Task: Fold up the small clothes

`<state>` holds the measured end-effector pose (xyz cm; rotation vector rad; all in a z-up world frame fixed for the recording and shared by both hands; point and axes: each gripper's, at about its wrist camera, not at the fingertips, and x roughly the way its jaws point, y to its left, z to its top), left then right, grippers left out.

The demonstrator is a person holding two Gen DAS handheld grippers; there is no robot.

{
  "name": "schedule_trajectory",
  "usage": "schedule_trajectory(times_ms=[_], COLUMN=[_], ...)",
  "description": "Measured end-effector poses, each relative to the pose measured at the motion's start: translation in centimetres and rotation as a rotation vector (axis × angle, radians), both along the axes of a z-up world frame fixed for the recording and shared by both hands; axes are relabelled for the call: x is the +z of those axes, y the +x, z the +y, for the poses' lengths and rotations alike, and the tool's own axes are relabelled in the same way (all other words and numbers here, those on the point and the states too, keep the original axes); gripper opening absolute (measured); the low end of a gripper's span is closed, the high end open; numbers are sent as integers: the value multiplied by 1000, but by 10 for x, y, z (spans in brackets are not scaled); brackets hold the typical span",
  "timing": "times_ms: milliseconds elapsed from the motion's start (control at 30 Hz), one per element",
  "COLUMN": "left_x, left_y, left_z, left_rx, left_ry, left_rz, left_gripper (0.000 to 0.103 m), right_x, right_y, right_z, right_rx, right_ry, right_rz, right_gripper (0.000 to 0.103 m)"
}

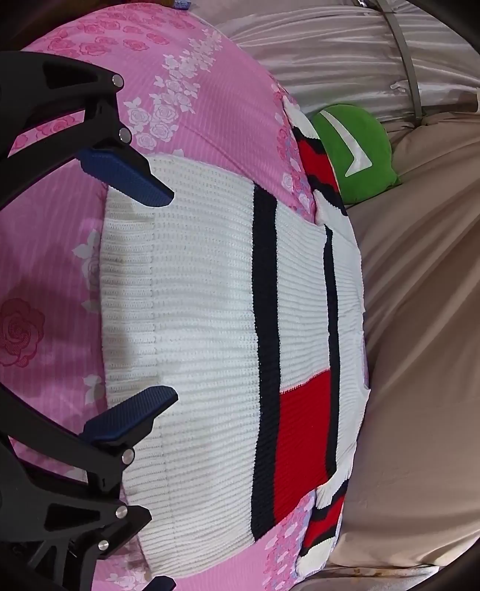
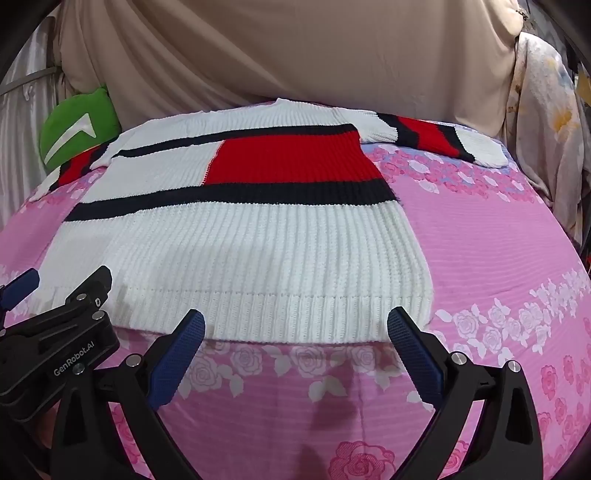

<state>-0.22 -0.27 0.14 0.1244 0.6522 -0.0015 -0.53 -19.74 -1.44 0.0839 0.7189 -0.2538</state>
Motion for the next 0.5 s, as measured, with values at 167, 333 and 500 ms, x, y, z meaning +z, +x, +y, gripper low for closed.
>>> schedule_trajectory(times_ms=[167,333,500], left_x=[-1,-1,-1], left_y=[1,1,0], left_z=[-1,-1,0], left_rx=[1,1,3], left_ry=[2,1,5], left_rz=[2,2,-1], left_gripper=[94,94,94], right_x=[1,0,0], right_y=[-1,-1,-1], right_z=[-2,-1,-1], right_rx=[1,1,1], right_ry=[5,4,4], right_rz=[-1,-2,-1], right_gripper=[98,98,98])
